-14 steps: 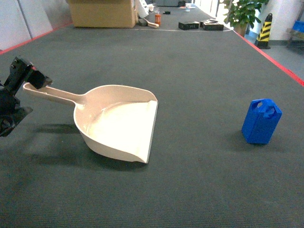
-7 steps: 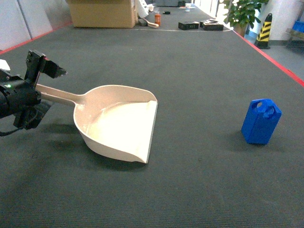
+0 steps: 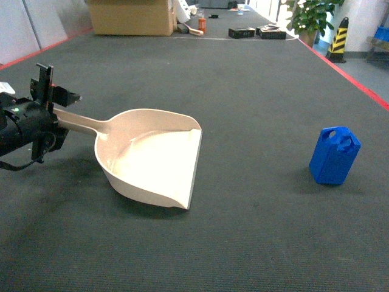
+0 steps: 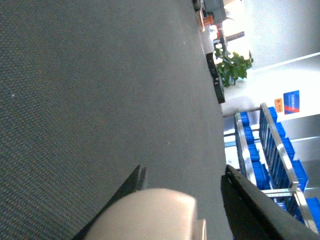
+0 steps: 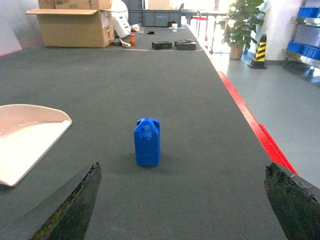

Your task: Place part in tray to right shelf

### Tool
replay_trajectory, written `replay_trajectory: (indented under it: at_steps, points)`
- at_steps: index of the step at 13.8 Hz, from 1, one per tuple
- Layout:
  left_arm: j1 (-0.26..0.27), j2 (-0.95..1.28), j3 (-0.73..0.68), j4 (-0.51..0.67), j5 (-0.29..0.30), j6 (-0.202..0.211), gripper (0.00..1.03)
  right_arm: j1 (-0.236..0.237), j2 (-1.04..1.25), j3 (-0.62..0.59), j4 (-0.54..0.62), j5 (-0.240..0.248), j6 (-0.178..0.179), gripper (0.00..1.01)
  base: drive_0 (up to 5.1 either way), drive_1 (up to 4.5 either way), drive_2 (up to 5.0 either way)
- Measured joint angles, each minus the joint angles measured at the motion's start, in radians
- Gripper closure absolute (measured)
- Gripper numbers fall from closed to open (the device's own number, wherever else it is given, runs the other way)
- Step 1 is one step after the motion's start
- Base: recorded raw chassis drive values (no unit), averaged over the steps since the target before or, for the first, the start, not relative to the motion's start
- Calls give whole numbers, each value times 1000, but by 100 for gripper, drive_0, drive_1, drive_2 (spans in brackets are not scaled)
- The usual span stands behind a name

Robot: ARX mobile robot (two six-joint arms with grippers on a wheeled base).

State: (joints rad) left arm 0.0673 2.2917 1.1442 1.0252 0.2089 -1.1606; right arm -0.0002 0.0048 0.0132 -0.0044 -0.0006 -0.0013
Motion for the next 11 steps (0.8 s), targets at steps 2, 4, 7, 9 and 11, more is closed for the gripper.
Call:
replay_trajectory:
  at_steps: [2, 4, 7, 9, 11]
  points:
    - [0, 5, -4, 29, -7, -37, 83, 0, 0, 0, 0, 0, 0, 3, 0, 0, 0]
    - [0, -11, -37, 71, -19, -76, 89, 0, 0, 0, 0, 0, 0, 3, 0, 0, 0]
    - [-10, -134, -142, 139, -32, -93, 90, 0, 0, 0, 0, 0, 0, 3, 0, 0, 0]
    - [-25, -238, -190, 216, -29, -119, 90, 0, 0, 0, 0, 0, 0, 3, 0, 0, 0]
    - [-67, -320, -254, 266, -28, -147, 90, 0, 0, 0, 0, 0, 0, 3, 0, 0, 0]
